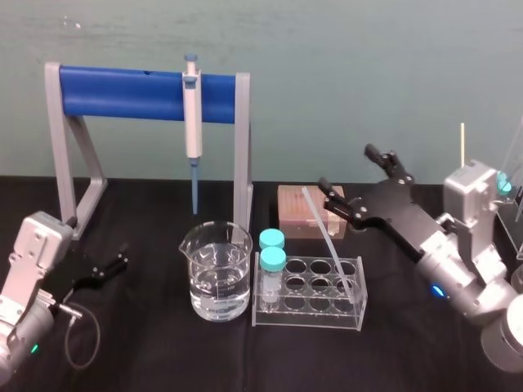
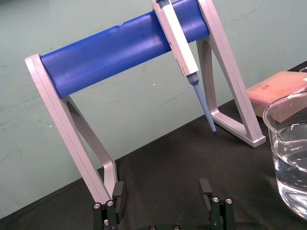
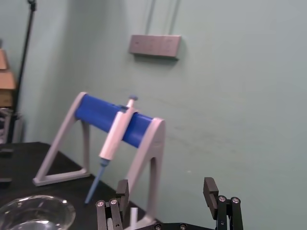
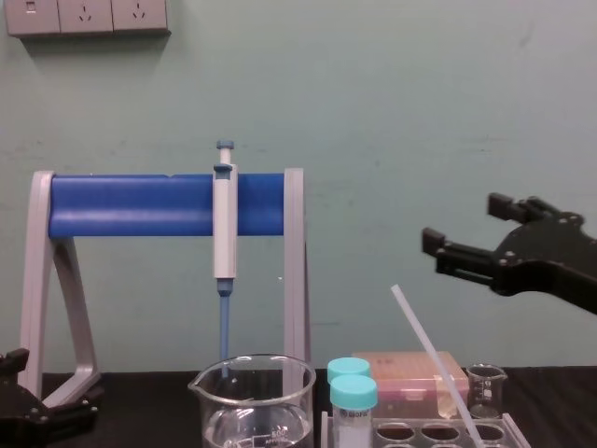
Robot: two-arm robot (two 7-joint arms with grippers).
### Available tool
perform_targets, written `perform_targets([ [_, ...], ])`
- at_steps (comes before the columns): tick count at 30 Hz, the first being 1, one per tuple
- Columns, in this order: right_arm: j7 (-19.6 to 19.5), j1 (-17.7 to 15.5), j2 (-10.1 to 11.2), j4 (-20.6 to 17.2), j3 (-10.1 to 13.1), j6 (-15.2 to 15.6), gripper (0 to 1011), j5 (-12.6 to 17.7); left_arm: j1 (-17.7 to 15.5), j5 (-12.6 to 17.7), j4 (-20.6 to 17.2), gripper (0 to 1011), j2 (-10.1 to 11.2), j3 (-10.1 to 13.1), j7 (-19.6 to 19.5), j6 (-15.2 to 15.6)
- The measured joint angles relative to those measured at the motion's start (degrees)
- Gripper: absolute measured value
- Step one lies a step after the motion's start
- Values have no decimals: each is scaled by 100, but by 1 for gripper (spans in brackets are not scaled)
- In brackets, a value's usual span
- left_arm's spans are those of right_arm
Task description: Pick up the stirring rod with one hand, then place it down.
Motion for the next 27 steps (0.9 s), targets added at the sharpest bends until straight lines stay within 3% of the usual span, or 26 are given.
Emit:
perform_targets([
  [5, -254, -279, 21, -220, 202, 79, 1000, -115, 0, 0, 0, 1001, 0, 0, 0, 0],
  [9, -303, -411, 18, -216, 367, 391, 1000, -38, 0, 0, 0, 1000, -1, 0, 0, 0],
  [14, -175, -437, -53, 31, 616, 1183, 1000, 386, 0, 0, 0, 1000, 0, 0, 0, 0],
  [17, -140, -401, -82, 143, 667, 1447, 1000, 493, 0, 0, 0, 1000, 0, 0, 0, 0],
  [21, -88, -349, -97, 249, 677, 1635, 1000, 555, 0, 0, 0, 1001, 0, 0, 0, 0],
  [27, -87, -355, -96, 242, 680, 1629, 1000, 555, 0, 0, 0, 1000, 0, 0, 0, 0],
])
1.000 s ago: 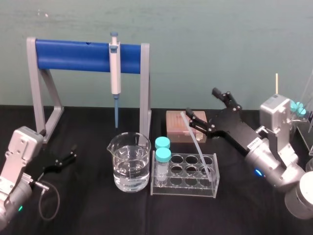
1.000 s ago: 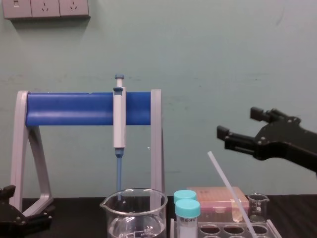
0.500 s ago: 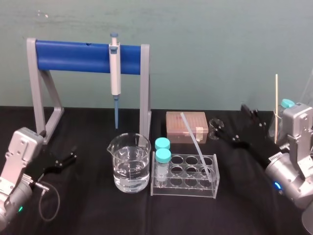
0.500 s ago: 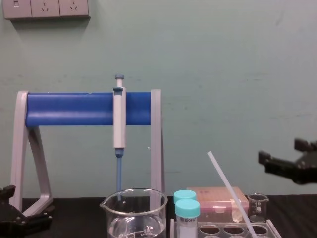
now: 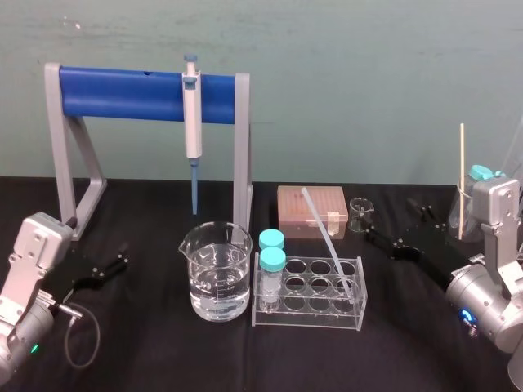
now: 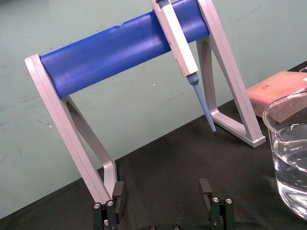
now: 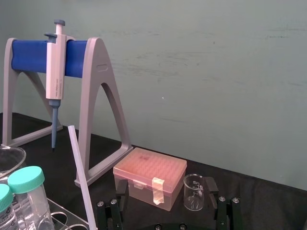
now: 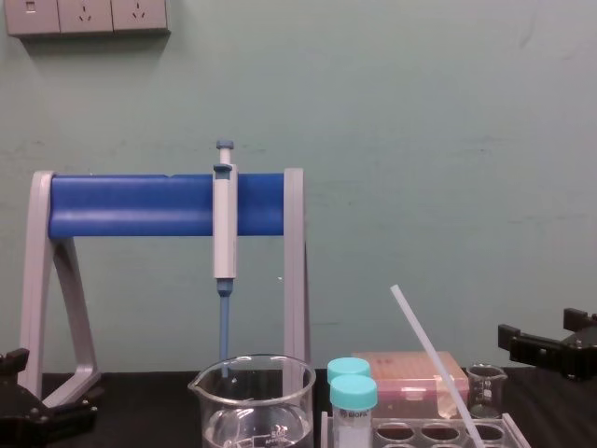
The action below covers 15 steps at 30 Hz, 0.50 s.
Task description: Pick up the stirring rod with one hand, then place it down.
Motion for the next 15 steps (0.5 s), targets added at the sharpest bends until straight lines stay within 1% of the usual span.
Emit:
perform_targets([
  [15, -3, -8, 3, -21, 1, -32, 1000, -3, 0, 0, 0, 1000, 0, 0, 0, 0],
])
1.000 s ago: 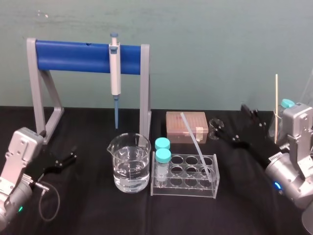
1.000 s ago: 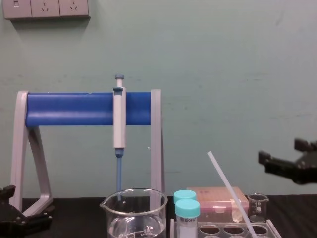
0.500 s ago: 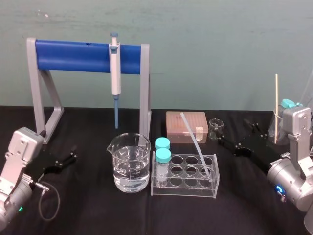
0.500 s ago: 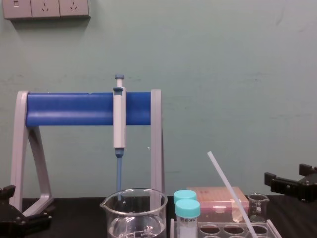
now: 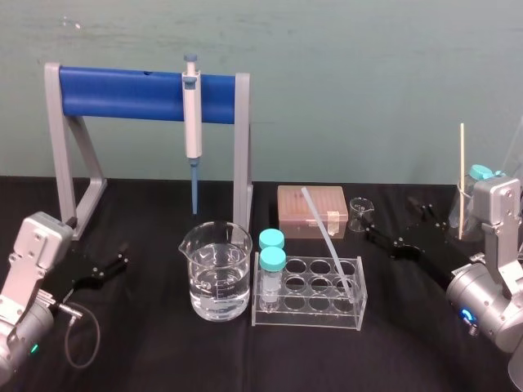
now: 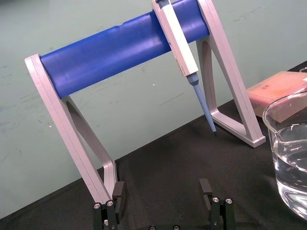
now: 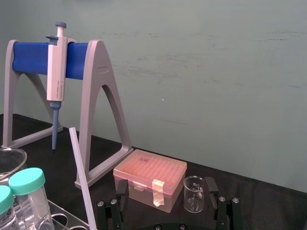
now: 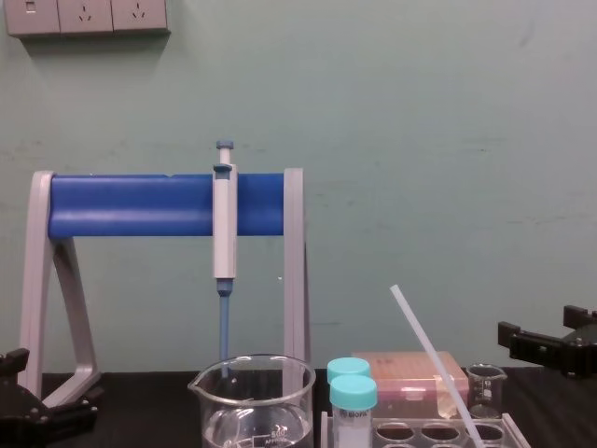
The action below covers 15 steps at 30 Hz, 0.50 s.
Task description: Pick up the stirring rod with one hand, then place it down.
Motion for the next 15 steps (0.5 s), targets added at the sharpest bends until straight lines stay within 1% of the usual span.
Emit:
perform_targets([
  [15, -1, -4, 0, -10, 0, -8, 1000, -3, 0, 0, 0, 1000, 0, 0, 0, 0],
])
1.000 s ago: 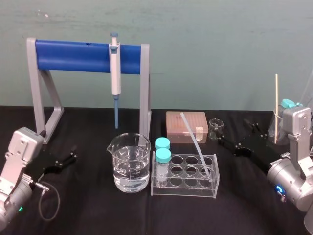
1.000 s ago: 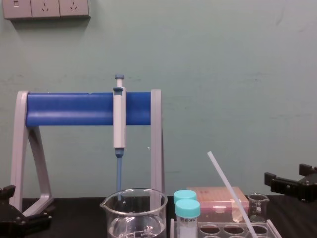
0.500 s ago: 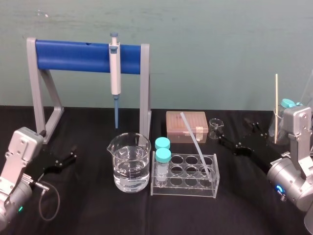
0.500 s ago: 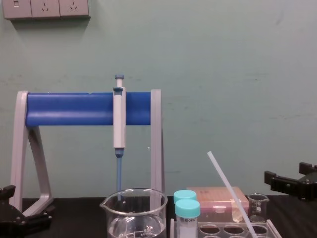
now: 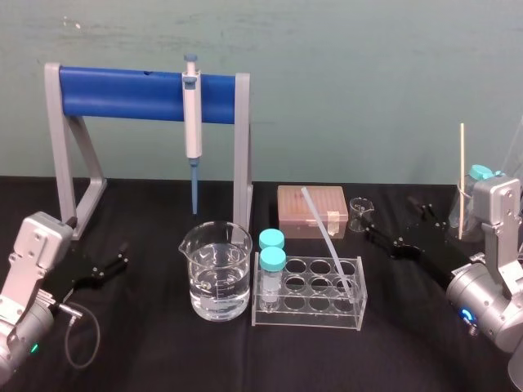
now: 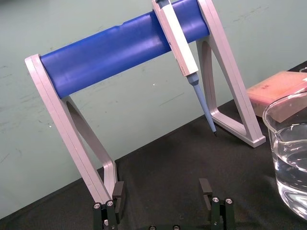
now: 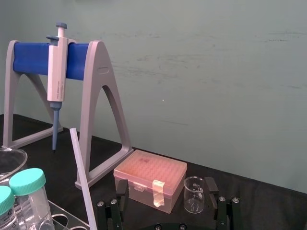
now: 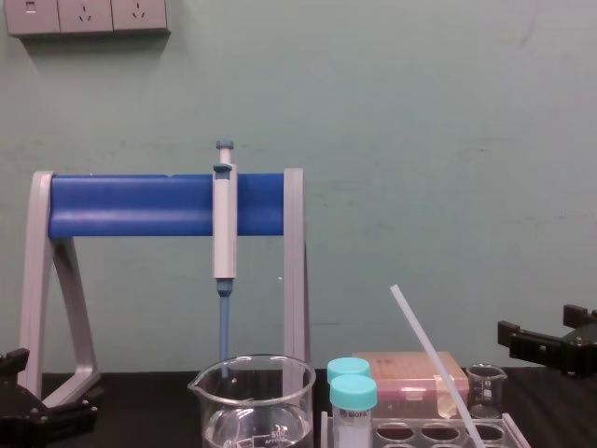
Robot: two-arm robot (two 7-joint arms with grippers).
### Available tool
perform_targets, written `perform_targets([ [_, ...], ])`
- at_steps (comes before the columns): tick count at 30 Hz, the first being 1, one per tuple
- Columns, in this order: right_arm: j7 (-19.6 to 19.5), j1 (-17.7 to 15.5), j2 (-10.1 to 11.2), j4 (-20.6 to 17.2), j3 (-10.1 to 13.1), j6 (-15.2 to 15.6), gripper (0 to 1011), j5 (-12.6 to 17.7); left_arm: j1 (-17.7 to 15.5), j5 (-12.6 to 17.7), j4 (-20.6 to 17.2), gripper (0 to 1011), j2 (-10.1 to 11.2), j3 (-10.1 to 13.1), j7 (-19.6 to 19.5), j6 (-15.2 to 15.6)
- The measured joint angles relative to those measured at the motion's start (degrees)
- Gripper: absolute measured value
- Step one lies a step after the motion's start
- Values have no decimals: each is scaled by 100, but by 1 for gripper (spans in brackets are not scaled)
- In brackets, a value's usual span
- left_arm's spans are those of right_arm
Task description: Pick up the stirring rod with one hand, then place it down.
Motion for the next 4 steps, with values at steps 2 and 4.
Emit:
perform_targets([
  [2, 0, 0, 0, 0, 0, -1, 1000, 0, 0, 0, 0, 1000, 0, 0, 0, 0],
  [4, 0, 0, 0, 0, 0, -3, 1000, 0, 0, 0, 0, 1000, 0, 0, 0, 0],
])
